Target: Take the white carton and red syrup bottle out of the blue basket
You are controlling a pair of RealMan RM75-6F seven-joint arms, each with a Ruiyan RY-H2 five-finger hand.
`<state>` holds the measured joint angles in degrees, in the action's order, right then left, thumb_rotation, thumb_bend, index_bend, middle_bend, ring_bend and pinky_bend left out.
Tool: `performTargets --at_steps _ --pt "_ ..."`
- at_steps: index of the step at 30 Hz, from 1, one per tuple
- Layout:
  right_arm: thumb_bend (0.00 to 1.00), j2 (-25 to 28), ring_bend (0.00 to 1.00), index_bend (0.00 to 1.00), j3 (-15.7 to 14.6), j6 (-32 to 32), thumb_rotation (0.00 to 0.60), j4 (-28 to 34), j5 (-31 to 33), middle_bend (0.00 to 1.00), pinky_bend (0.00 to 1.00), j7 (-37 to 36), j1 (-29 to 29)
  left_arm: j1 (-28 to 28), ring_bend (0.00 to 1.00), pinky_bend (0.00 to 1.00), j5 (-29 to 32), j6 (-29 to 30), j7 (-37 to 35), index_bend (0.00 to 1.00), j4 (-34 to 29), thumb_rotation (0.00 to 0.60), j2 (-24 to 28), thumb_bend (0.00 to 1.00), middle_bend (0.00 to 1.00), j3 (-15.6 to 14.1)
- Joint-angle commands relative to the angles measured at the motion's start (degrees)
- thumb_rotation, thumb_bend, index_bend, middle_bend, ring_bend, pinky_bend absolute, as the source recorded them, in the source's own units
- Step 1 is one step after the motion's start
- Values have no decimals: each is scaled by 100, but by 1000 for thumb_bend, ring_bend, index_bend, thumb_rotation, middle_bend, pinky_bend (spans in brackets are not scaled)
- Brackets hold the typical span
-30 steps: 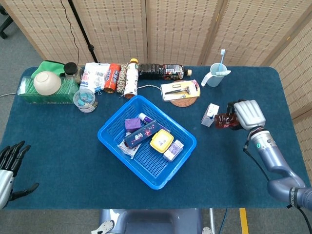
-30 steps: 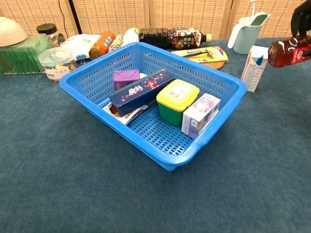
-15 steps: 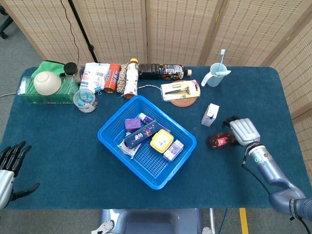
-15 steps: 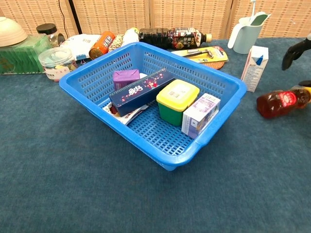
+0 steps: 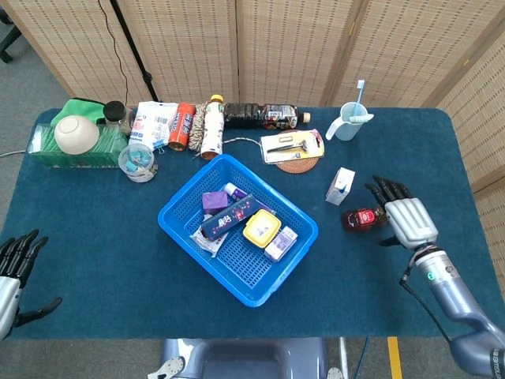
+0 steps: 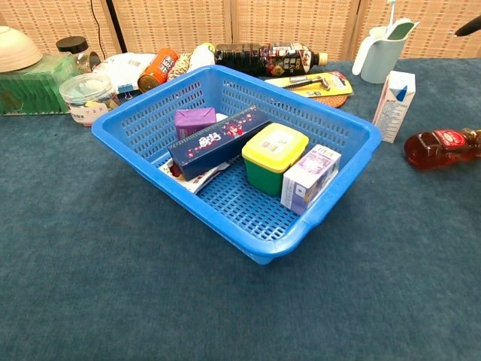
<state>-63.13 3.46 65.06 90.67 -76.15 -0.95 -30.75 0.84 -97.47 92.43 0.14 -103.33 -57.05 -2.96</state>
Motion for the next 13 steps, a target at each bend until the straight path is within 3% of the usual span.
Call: performTargets --at_steps 1,8,13 --pt "0 50 0 0 -206 1045 600 138 -729 0 26 -344 685 45 0 0 25 31 21 0 35 600 -27 43 0 -23" --pt "0 -301 0 0 -538 2063 600 -297 -1360 0 0 -389 1438 144 0 0 151 69 43 0 204 600 -106 43 0 -44" --pt "0 -488 0 0 -627 2277 600 -457 -1590 0 0 -139 1655 140 0 0 61 97 71 0 262 600 -139 43 0 -44"
